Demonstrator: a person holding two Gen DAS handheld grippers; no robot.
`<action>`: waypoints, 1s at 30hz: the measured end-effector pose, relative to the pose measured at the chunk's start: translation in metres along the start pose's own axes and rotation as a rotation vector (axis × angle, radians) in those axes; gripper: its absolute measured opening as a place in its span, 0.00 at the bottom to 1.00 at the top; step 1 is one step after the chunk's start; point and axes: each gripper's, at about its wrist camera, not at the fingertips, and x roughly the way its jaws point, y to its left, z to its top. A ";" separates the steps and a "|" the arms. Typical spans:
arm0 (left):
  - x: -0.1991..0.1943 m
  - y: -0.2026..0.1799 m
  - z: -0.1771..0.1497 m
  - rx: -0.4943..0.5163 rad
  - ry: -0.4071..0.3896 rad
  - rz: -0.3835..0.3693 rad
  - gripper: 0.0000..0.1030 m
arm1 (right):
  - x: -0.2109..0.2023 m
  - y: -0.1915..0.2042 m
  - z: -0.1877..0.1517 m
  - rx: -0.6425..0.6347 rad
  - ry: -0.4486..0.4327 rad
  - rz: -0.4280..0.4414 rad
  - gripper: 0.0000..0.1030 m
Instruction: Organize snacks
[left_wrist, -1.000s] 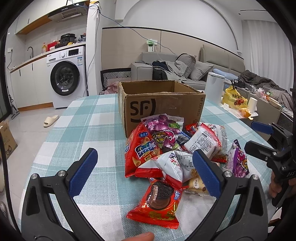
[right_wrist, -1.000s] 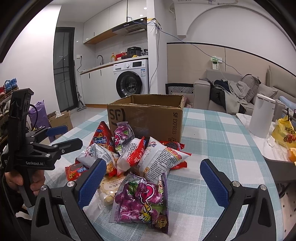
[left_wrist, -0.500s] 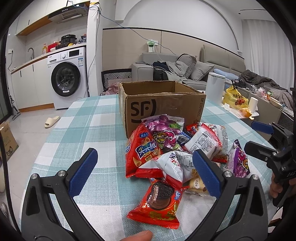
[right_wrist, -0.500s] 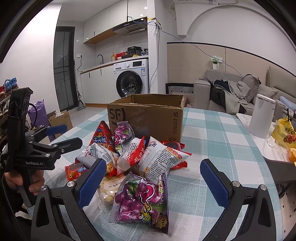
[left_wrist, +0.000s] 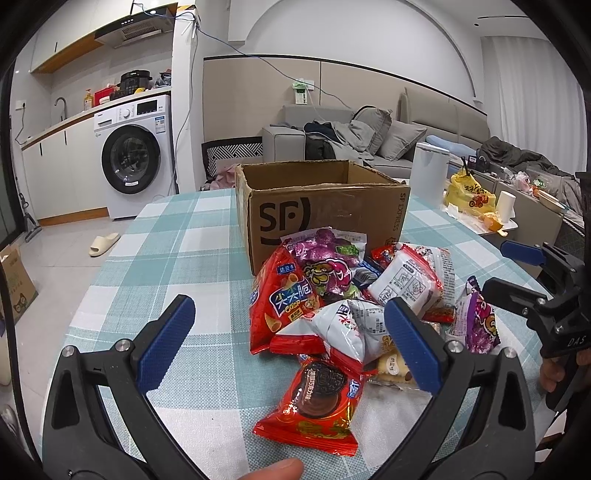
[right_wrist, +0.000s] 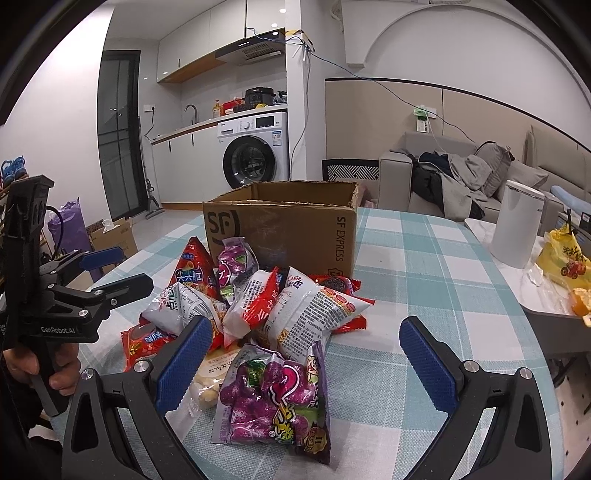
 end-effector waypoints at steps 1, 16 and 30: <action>-0.001 -0.001 0.000 0.000 0.000 0.001 0.99 | 0.001 -0.001 0.000 0.004 0.002 0.000 1.00; 0.010 -0.001 -0.005 0.000 0.081 -0.028 0.99 | 0.013 -0.002 -0.001 0.035 0.133 0.028 1.00; 0.015 -0.003 -0.024 0.017 0.256 -0.083 0.99 | 0.021 0.008 -0.019 0.037 0.254 0.092 1.00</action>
